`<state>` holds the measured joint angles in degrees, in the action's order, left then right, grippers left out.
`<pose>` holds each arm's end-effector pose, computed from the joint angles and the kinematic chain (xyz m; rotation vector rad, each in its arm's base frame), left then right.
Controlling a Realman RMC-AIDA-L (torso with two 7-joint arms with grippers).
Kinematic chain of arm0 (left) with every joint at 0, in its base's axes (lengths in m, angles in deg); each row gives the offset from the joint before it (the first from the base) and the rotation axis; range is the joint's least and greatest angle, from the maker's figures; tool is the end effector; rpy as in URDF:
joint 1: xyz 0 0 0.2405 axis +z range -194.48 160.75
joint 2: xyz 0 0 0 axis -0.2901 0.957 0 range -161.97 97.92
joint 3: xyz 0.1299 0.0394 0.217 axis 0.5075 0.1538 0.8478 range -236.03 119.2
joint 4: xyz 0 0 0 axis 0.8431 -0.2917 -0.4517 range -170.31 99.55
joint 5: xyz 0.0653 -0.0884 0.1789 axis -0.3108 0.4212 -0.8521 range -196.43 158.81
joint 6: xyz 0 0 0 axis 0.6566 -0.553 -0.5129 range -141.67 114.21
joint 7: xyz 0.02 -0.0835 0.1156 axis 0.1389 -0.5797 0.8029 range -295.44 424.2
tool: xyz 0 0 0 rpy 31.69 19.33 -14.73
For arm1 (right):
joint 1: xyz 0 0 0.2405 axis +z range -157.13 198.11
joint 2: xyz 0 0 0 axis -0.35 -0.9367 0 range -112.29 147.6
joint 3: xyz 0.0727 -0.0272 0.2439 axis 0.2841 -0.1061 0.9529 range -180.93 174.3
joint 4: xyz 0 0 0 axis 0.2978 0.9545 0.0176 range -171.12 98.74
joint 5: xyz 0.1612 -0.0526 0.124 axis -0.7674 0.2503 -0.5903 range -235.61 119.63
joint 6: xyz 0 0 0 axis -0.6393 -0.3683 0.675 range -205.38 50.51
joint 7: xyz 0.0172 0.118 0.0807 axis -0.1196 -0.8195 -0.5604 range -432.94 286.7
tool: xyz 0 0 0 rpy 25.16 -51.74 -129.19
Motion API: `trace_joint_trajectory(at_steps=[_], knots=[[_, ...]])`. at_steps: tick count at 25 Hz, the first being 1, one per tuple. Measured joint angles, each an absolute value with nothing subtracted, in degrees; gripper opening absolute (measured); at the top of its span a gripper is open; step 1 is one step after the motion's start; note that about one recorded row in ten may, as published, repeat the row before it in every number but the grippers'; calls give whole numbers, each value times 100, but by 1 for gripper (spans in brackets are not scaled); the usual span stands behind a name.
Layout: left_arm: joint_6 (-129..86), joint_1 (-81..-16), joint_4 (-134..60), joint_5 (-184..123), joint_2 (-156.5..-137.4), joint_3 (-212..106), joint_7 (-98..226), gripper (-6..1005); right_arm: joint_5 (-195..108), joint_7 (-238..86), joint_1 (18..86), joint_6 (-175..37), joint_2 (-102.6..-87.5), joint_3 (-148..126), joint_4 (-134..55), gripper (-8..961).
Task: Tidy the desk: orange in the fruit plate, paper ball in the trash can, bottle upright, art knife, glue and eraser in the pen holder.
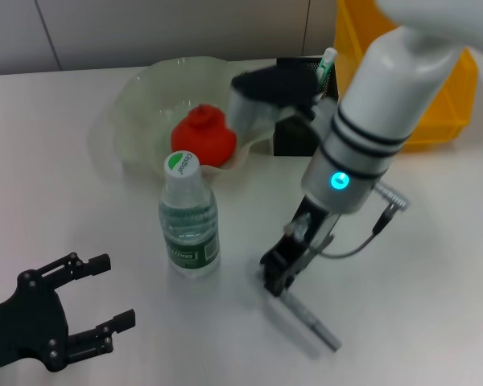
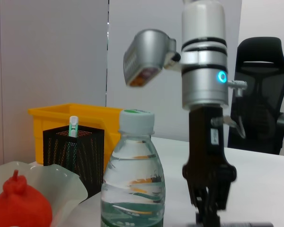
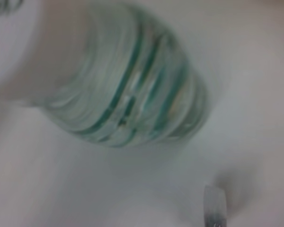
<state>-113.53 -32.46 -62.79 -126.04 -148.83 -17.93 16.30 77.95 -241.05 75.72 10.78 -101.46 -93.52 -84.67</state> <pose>-0.3198 0.2287 -0.0037 -2.6635 -0.3130 -0.8565 0.1338 0.3535 -0.0786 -2.6056 1.3864 -0.7387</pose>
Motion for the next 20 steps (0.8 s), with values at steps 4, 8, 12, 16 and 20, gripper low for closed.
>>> trace_joint_trajectory(at_steps=[4,8,12,16,20], knots=[[-11367,-3234,-6280,-12604,-14883,-1799,1611,799,8277,-24097,7371,1364,-10144,-8936,-9020,129],[-11380,-3232,-6280,-12589,-14882,-1807,1574,799,8816,-24015,7090,1714,-10131,-8398,-9927,128],[-11388,-3225,-6278,-12576,-14890,-1808,1547,799,9048,-23811,6886,1926,-10116,-7904,-10730,126],[-11392,-3224,-6257,-12573,-14897,-1817,1515,799,9085,-23336,6511,1931,-10081,-7267,-11855,126],[-11367,-3248,-6212,-12561,-14899,-1866,1423,799,9065,-22990,6266,1638,-10106,-7051,-12361,125]])
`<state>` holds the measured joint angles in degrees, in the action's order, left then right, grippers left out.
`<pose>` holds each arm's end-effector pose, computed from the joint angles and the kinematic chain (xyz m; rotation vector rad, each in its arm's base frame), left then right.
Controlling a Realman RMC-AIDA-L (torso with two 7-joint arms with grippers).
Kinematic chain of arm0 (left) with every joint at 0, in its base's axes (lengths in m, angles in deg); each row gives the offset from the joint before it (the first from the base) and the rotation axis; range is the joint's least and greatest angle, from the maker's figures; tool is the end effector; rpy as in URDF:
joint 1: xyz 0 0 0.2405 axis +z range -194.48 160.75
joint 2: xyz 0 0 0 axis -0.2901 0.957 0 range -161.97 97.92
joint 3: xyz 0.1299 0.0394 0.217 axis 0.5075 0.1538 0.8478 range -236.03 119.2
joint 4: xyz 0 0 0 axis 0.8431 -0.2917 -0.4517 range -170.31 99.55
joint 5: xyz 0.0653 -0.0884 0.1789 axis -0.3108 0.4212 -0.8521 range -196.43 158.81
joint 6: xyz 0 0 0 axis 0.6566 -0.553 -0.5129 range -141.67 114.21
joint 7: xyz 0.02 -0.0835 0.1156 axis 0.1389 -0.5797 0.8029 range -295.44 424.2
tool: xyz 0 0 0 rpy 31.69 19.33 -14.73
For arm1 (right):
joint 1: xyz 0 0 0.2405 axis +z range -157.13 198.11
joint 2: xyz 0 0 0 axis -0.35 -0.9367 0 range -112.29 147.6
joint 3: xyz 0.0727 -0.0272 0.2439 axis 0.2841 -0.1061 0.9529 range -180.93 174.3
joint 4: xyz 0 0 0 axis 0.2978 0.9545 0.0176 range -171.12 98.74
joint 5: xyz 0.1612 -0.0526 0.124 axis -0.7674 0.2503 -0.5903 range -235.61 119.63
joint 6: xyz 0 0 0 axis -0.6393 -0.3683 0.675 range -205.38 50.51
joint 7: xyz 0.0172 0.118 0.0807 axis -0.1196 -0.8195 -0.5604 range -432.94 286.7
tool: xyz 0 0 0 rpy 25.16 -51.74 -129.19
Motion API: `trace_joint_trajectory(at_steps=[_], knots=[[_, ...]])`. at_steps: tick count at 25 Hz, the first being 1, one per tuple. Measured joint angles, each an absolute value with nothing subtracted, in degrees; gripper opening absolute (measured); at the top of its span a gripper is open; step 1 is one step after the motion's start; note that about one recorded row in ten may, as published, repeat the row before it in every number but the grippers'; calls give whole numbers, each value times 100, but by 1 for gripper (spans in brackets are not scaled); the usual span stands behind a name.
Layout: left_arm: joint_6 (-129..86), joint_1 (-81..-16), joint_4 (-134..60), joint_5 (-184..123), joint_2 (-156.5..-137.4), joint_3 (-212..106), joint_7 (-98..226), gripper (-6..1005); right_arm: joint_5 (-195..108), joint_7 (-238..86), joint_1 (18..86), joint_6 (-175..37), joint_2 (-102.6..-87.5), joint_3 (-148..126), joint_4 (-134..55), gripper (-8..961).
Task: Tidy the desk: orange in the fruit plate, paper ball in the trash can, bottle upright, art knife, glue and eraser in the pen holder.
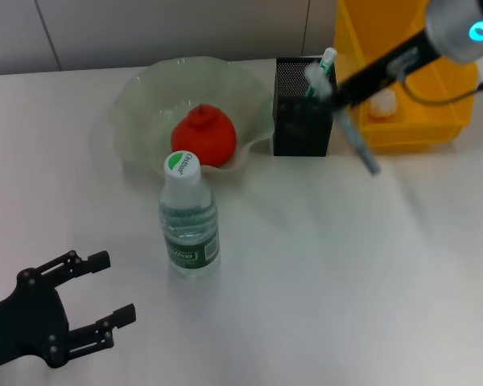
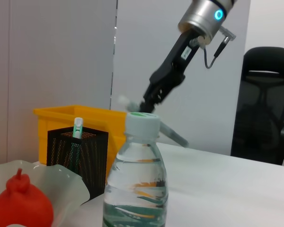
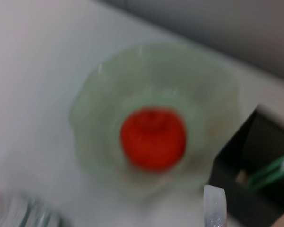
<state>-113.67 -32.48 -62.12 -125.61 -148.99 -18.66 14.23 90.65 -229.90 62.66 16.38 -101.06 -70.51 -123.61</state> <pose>-0.3191 0.2286 -0.0042 -2.6452 -0.3762 -0.8896 0.1143 0.3848 0.0601 -2.4332 0.9775 -0.1722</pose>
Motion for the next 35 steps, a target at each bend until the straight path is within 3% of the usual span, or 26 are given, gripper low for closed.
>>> trace_joint_trajectory(at_steps=[11,24,35], knots=[[-11309,-3384,-6210,-12559,-14921,-1952,1136,799,8162,-21555,5490,-726,-10157,-7017,-12383,124],[-11286,-3495,-6210,-12558,-14997,-2150,905,799,7209,-19905,5607,-2573,-10159,-7255,-10591,123],[-11287,-3505,-6212,-12551,-14998,-2168,874,799,7174,-19832,5734,-2920,-10166,-7258,-9962,139]])
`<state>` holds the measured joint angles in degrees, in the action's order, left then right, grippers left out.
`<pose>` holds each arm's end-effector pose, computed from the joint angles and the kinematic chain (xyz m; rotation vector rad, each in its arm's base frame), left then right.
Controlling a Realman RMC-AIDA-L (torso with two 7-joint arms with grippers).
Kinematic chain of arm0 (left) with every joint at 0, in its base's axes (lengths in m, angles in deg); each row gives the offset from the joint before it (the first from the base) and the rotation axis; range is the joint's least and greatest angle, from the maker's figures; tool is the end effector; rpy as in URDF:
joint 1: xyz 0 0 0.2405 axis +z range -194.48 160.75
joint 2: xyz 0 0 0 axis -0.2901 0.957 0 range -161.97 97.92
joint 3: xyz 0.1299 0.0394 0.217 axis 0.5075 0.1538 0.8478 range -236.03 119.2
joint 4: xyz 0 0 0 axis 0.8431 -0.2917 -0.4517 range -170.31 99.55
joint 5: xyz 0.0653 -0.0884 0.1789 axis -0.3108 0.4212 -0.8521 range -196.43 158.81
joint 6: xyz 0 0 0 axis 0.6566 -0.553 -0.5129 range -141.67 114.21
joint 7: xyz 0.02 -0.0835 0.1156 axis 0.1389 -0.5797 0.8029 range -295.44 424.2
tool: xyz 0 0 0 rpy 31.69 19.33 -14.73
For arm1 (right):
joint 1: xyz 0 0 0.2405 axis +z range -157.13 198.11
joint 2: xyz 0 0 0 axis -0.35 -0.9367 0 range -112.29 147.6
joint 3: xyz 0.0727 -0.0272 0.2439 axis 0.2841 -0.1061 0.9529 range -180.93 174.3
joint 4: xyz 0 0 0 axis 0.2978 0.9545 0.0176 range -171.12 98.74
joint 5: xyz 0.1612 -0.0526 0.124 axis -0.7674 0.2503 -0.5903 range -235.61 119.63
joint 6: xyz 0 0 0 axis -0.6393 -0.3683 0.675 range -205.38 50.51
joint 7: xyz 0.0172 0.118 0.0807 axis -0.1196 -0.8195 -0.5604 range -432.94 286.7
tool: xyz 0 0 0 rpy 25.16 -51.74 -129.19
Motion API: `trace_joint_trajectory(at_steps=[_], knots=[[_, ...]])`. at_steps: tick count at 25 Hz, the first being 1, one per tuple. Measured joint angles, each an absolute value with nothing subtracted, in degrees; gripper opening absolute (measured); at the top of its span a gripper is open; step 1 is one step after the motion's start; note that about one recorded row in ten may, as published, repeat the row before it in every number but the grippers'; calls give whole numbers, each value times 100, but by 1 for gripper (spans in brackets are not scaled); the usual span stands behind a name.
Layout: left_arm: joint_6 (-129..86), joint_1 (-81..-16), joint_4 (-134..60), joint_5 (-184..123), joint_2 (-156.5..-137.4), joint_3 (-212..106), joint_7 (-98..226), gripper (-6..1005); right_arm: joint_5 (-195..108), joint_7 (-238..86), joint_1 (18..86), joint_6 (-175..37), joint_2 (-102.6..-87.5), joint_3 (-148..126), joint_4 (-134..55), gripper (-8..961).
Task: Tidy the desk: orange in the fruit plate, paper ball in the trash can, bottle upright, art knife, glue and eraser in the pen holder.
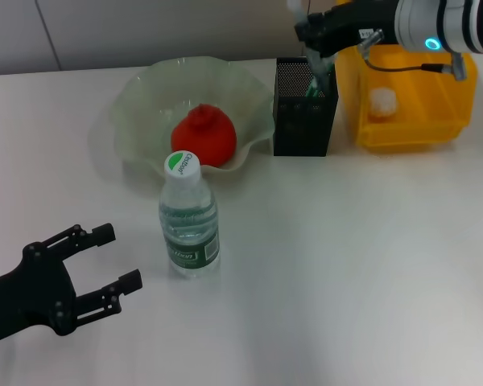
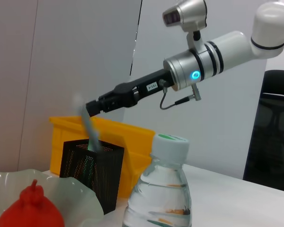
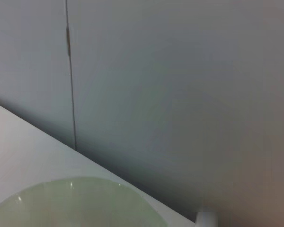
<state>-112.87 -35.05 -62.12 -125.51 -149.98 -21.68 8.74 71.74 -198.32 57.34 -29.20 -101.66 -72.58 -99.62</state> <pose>-0.3082 0.2462 -0.0045 -2.6032 -0.4700 -0.9516 0.1666 0.4453 0.0258 -2.2852 0.6087 0.2373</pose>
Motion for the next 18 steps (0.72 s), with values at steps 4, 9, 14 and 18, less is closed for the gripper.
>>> trace_joint_trajectory(at_steps=[4,9,14,18], knots=[[-11287,-3505,-6214,-12550,-14997,-2168,874,799,7170,-19847,5706,-2957,-10166,-7258,-9932,247],[-11289,-3506,-6210,-12550,-14997,-2169,874,799,7088,-19888,5625,-2880,-10163,-7205,-10015,385],[-11309,-3506,-6209,-12550,-14996,-2168,874,799,6246,-19739,5055,-2223,-10100,-7108,-10665,478],[-11608,-3581,-6239,-12684,-14905,-2101,491,799,5412,-19005,4678,-1092,-10036,-6782,-10856,553]])
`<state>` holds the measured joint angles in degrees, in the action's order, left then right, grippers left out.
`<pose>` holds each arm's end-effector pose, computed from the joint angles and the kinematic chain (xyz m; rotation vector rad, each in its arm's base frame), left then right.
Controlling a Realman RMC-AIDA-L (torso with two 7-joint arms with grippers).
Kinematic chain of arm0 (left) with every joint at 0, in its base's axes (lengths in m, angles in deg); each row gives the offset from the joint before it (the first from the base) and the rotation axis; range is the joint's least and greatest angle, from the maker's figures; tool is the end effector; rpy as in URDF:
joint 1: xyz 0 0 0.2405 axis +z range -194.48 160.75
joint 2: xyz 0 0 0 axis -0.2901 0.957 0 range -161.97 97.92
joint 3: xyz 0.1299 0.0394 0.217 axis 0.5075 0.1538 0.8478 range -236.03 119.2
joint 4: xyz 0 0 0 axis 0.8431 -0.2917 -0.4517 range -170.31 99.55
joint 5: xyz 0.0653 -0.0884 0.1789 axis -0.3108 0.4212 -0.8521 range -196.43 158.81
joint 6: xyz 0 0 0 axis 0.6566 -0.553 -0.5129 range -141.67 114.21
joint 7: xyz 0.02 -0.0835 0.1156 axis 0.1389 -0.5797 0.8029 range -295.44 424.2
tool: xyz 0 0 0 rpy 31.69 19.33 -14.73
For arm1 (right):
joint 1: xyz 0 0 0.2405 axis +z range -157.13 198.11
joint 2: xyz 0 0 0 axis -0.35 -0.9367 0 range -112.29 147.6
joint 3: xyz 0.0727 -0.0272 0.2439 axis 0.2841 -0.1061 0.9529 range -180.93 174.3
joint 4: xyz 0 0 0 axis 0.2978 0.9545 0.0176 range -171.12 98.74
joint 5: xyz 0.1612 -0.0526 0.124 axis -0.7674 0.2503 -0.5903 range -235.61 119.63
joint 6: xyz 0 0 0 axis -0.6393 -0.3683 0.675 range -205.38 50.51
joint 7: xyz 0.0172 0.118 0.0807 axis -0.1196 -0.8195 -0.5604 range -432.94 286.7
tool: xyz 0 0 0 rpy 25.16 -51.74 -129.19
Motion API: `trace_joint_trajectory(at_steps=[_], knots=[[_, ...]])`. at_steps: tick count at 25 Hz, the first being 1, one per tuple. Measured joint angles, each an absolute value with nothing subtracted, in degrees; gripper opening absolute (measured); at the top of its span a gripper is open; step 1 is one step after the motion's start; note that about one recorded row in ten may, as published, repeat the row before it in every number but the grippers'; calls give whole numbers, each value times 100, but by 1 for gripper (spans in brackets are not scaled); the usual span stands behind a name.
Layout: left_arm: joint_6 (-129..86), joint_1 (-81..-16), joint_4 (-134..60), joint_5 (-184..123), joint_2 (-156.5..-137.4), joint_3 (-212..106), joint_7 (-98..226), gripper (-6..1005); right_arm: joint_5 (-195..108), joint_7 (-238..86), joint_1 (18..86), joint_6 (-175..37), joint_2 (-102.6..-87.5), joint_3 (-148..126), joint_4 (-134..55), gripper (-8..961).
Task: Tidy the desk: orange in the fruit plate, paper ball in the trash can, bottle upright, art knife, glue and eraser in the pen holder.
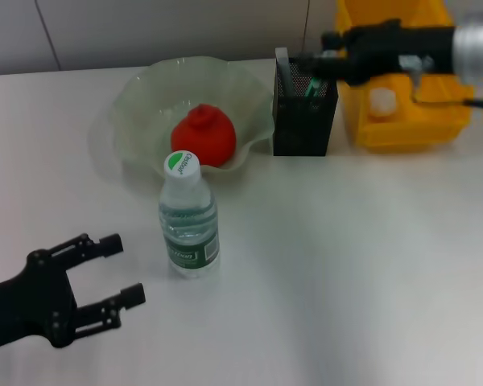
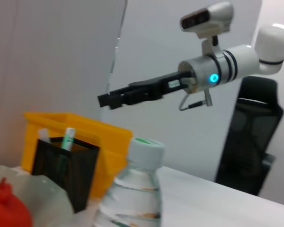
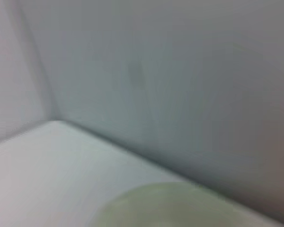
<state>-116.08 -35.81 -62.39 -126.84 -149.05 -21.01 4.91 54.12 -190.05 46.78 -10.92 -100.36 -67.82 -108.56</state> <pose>-0.3035 0.2439 0.0005 -2.6698 -0.5125 -0.9926 0.1820 0.3900 0.0537 -2.4498 0.6581 0.4779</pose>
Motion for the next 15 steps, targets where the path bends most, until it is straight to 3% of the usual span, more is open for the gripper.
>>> trace_joint_trajectory(at_steps=[6,10,15], knots=[[-11797,-3703,-6270,-12986,-14877,-2097,275,799,4724,-17148,4047,1493,-10097,-5421,-10316,582],[-11765,-3765,-6272,-13125,-14875,-2098,245,799,4611,-16255,3739,2041,-10134,-4963,-9769,583],[-11790,-3889,-6271,-13264,-14845,-2097,226,799,4719,-15183,3558,2324,-10036,-4696,-8812,582]])
